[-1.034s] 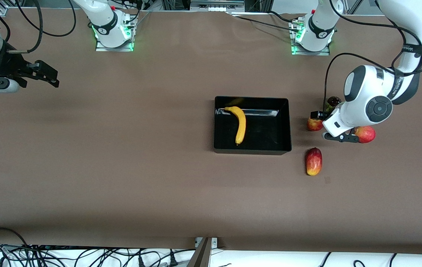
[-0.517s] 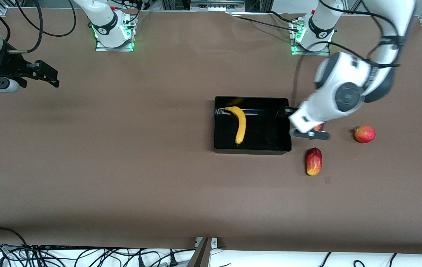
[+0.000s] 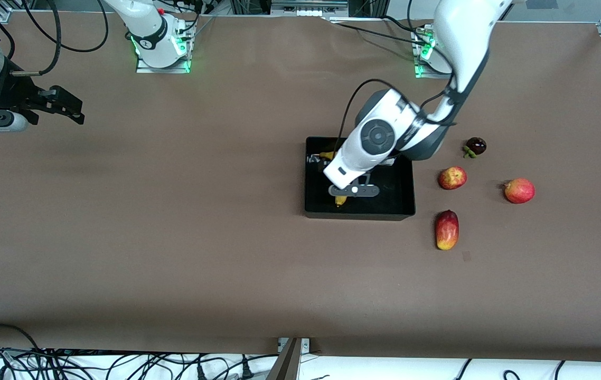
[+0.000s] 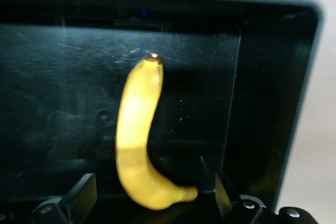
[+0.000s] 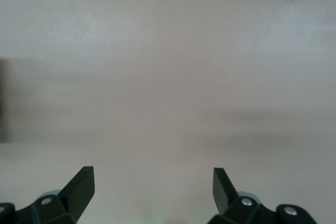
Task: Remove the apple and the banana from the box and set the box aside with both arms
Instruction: 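Grasp the yellow banana with the left gripper and lift it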
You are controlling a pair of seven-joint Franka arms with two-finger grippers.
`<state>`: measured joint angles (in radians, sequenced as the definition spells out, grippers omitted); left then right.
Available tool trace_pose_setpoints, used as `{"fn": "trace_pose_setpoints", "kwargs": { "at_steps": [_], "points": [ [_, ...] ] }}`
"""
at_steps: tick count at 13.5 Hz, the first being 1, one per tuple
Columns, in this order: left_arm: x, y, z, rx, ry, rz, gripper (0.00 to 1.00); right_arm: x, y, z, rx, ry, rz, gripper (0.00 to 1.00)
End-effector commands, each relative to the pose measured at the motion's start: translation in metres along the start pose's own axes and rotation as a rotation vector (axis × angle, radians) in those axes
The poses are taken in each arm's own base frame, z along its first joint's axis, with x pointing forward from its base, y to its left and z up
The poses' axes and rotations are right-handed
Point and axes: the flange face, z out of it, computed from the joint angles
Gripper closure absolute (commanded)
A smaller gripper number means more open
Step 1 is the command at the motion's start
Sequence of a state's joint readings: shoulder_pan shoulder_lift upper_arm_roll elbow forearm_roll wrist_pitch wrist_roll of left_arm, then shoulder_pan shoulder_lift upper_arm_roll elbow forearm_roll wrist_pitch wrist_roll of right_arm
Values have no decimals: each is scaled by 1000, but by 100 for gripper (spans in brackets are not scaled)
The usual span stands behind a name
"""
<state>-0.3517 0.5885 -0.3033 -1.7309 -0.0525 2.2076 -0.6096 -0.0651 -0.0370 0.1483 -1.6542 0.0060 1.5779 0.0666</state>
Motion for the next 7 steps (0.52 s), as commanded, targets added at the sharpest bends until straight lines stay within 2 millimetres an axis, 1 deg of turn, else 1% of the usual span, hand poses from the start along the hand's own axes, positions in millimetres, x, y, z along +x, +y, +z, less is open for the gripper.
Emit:
{"fn": "trace_pose_setpoints", "kwargs": {
  "at_steps": [1,2,4,5,6,7],
  "points": [
    [7,-1,27,57,10,34,0,0,0,-5,-3,-5,3,0],
    [4,-2,39,68,25,54,0,0,0,-5,-3,-5,3,0],
    [-2,-5,69,49,40,62,0,0,0,-5,-3,-3,3,0],
    [-4,-8,77,49,37,65,0,0,-1,-5,-3,-3,1,0],
    [-6,-10,80,56,27,67,39,0,-1,-5,-3,-3,1,0],
    [-7,-10,78,60,24,61,79,0,-2,-5,-5,-3,0,0]
  ]
}}
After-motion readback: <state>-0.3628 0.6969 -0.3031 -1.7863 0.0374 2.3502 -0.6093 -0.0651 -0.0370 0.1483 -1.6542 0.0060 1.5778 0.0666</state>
